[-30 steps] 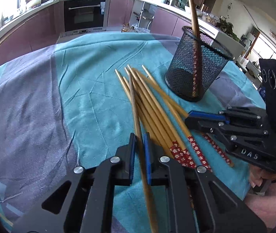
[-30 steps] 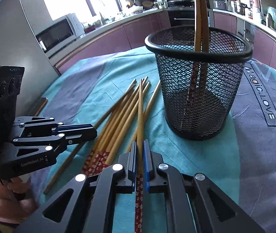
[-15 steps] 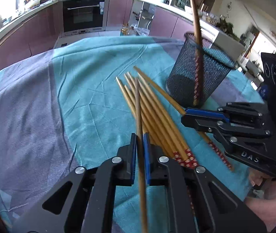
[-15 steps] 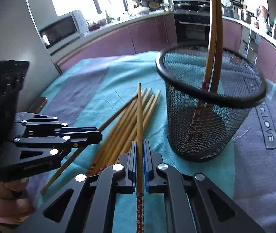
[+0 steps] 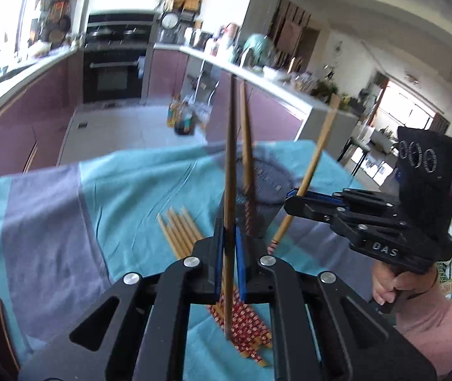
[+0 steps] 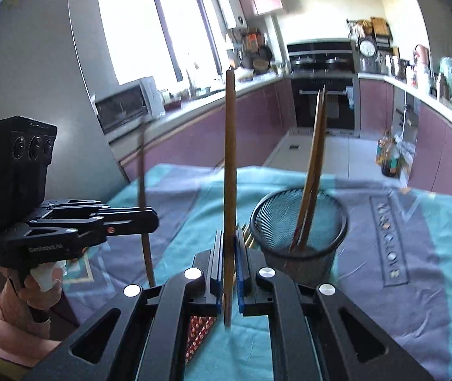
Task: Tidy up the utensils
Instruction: 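Lift the chopsticks upright with the left gripper while the right gripper lifts its own, then insert the left chopstick into the mesh cup and open while the right does likewise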
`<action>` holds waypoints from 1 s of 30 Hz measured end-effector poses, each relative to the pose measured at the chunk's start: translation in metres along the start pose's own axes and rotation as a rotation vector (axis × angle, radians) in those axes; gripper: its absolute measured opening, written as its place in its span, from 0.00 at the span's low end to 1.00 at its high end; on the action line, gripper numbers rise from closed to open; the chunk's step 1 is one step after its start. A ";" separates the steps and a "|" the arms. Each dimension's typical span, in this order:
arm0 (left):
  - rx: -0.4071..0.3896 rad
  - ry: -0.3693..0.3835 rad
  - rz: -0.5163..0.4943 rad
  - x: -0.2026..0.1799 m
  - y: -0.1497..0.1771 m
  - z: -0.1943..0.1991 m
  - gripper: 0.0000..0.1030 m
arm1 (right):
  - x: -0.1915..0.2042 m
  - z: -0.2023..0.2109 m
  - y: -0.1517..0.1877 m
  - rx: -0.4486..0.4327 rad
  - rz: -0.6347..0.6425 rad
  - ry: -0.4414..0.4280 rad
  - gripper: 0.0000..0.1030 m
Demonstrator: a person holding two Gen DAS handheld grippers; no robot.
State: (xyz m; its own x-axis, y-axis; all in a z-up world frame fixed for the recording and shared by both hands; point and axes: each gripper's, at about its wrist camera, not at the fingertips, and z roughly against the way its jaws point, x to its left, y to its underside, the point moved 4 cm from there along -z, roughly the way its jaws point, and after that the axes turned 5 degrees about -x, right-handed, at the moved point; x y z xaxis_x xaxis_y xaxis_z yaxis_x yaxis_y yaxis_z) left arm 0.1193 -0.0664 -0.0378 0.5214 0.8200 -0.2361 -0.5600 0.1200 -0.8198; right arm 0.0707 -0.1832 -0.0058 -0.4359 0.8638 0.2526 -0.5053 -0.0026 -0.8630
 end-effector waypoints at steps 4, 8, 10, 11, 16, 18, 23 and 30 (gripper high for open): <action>-0.062 0.023 -0.017 -0.011 -0.024 0.015 0.07 | -0.004 0.013 -0.017 -0.052 -0.001 -0.005 0.06; -0.116 0.039 -0.012 -0.019 -0.047 0.024 0.07 | -0.009 0.025 -0.037 -0.096 0.014 0.000 0.06; -0.142 0.043 -0.014 -0.024 -0.060 0.024 0.07 | -0.012 0.029 -0.046 -0.111 0.019 0.006 0.06; -0.153 0.045 -0.016 -0.026 -0.066 0.024 0.07 | -0.014 0.030 -0.049 -0.116 0.022 0.010 0.06; -0.202 0.050 -0.034 -0.038 -0.092 0.025 0.07 | -0.021 0.035 -0.068 -0.153 0.036 0.039 0.06; -0.216 0.050 -0.040 -0.043 -0.101 0.023 0.07 | -0.023 0.034 -0.072 -0.160 0.042 0.052 0.06; -0.208 0.032 -0.066 -0.051 -0.109 0.008 0.07 | -0.028 0.024 -0.071 -0.150 0.050 0.082 0.06; -0.075 0.007 -0.096 -0.050 -0.090 -0.034 0.07 | -0.038 -0.008 -0.052 -0.038 0.022 0.090 0.06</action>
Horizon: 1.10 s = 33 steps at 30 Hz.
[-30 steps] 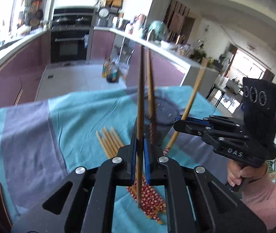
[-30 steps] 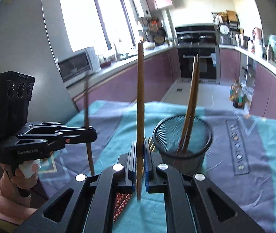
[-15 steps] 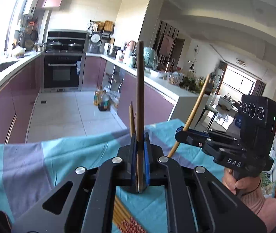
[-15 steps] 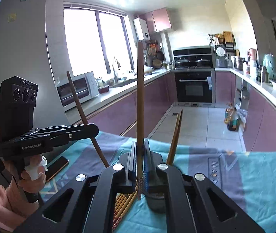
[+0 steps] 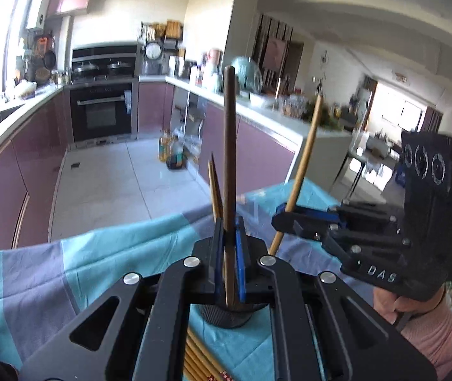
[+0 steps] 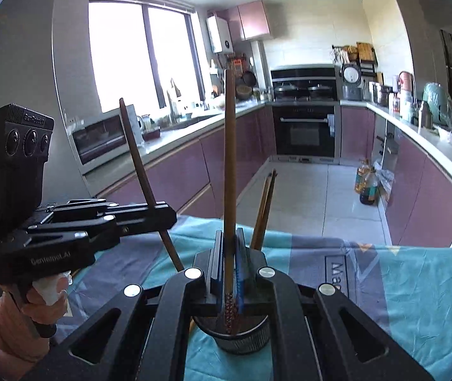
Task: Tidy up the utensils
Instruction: 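Insert the left chopstick into the mesh cup and open while the right does likewise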
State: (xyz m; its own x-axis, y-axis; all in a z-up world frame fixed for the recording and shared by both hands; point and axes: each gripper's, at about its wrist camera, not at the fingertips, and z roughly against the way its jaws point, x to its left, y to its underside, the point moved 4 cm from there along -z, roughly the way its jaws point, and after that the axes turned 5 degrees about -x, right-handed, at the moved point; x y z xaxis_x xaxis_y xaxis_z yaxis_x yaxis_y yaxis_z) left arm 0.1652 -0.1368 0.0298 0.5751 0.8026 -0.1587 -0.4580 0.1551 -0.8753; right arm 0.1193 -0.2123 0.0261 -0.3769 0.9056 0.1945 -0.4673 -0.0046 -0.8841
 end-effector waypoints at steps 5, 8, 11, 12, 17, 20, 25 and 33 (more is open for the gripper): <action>0.090 0.005 0.002 0.011 0.022 -0.023 0.07 | -0.008 -0.018 0.012 0.075 -0.023 0.003 0.06; 0.127 0.010 0.004 0.014 0.029 -0.034 0.07 | -0.009 -0.025 0.016 0.103 -0.032 0.007 0.06; 0.133 0.006 0.001 0.017 0.029 -0.043 0.07 | -0.011 -0.032 0.019 0.122 -0.040 0.012 0.06; 0.135 0.009 0.002 0.017 0.028 -0.046 0.07 | -0.011 -0.033 0.020 0.126 -0.042 0.014 0.06; 0.139 -0.005 0.015 0.024 0.027 -0.052 0.08 | -0.015 -0.042 0.024 0.142 -0.064 0.027 0.06; 0.141 -0.005 0.033 0.026 0.028 -0.055 0.10 | -0.020 -0.046 0.028 0.149 -0.090 0.035 0.08; 0.132 -0.003 0.049 0.030 0.030 -0.053 0.19 | -0.025 -0.042 0.029 0.133 -0.108 0.043 0.10; 0.114 -0.013 0.102 0.046 0.041 -0.039 0.21 | -0.018 -0.019 0.031 0.077 -0.110 0.022 0.16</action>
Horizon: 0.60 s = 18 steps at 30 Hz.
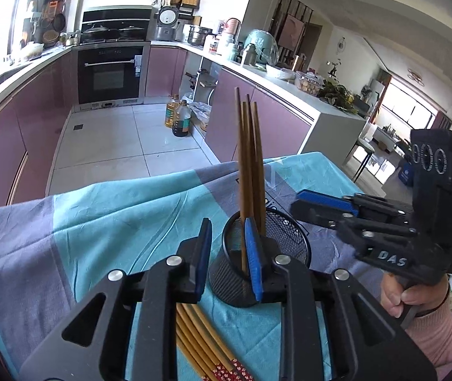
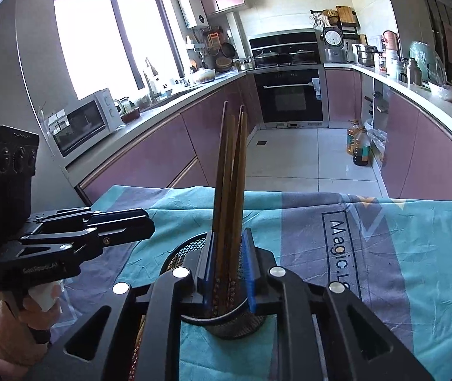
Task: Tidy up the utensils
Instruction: 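Insert the left chopstick into the mesh cup and open while the right does likewise, then withdraw both grippers from the cup back toward the chopstick pile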
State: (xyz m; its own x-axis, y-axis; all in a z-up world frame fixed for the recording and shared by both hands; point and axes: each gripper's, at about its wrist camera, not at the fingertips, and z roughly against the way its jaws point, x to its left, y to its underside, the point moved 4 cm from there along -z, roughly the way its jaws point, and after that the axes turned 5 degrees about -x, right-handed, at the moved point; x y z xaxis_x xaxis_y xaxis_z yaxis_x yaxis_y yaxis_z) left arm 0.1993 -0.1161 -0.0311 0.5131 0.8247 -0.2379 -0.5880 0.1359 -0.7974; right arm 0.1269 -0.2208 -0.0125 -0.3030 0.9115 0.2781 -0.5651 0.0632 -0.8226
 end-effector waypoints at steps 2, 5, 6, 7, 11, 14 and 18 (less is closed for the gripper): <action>-0.006 0.001 0.009 0.003 0.005 0.004 0.23 | 0.003 0.008 0.002 -0.013 0.008 -0.018 0.21; -0.015 -0.012 0.020 0.009 0.011 0.010 0.26 | 0.010 0.019 0.006 -0.025 0.017 -0.053 0.23; -0.018 -0.018 0.024 0.011 0.014 0.012 0.27 | 0.012 0.022 0.007 -0.029 0.021 -0.066 0.23; -0.018 -0.027 0.027 0.015 0.017 0.014 0.27 | 0.014 0.025 0.009 -0.032 0.022 -0.078 0.24; -0.018 -0.071 0.049 0.022 0.027 0.021 0.28 | 0.019 0.033 0.014 -0.035 0.027 -0.135 0.27; -0.013 -0.097 0.073 0.028 0.035 0.024 0.29 | 0.024 0.036 0.017 -0.027 0.045 -0.173 0.27; -0.004 -0.137 0.106 0.035 0.045 0.026 0.29 | 0.033 0.040 0.024 -0.006 0.081 -0.249 0.28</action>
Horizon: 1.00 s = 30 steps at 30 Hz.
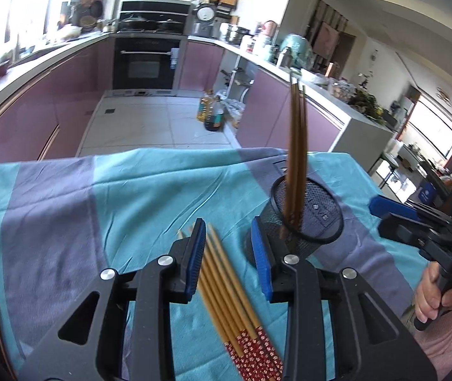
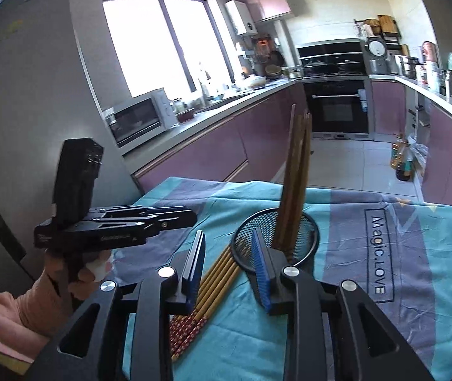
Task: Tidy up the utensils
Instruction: 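Withdraw both grippers from the cup back toward the chopstick pile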
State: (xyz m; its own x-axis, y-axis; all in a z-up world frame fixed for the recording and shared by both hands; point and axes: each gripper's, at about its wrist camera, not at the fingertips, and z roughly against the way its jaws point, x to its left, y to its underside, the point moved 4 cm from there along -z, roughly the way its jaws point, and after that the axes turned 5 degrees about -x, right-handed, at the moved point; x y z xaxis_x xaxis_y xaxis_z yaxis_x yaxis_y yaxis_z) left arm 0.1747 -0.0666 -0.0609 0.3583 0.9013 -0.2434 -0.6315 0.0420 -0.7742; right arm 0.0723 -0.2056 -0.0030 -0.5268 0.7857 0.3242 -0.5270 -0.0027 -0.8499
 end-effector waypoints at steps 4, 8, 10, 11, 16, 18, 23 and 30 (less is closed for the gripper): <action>0.018 -0.027 0.012 0.003 0.012 0.000 0.29 | 0.011 -0.009 0.018 0.060 0.035 -0.046 0.33; 0.045 -0.054 0.007 0.007 0.028 -0.003 0.31 | 0.013 -0.033 0.041 0.142 0.015 -0.048 0.33; 0.067 -0.064 -0.002 0.009 0.039 -0.007 0.32 | 0.013 -0.052 0.055 0.194 -0.009 -0.033 0.33; 0.075 -0.072 -0.006 0.011 0.043 -0.008 0.32 | 0.014 -0.061 0.062 0.216 -0.024 -0.033 0.33; 0.118 -0.063 -0.014 0.018 0.066 -0.014 0.32 | 0.018 -0.092 0.077 0.272 -0.029 0.046 0.33; 0.134 -0.059 -0.021 0.020 0.074 -0.017 0.32 | 0.017 -0.099 0.079 0.279 -0.037 0.074 0.33; 0.174 -0.019 -0.021 0.026 0.091 -0.023 0.33 | 0.019 -0.108 0.085 0.285 -0.046 0.149 0.33; 0.198 0.024 -0.024 0.027 0.100 -0.030 0.35 | 0.022 -0.116 0.092 0.293 -0.040 0.217 0.32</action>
State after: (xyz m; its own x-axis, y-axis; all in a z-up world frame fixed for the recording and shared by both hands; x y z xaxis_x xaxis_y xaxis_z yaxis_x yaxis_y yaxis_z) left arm 0.1421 -0.0511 -0.1629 0.3892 0.8888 -0.2419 -0.7446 0.1489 -0.6507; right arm 0.0897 -0.1165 -0.1225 -0.3646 0.9016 0.2326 -0.7297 -0.1215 -0.6729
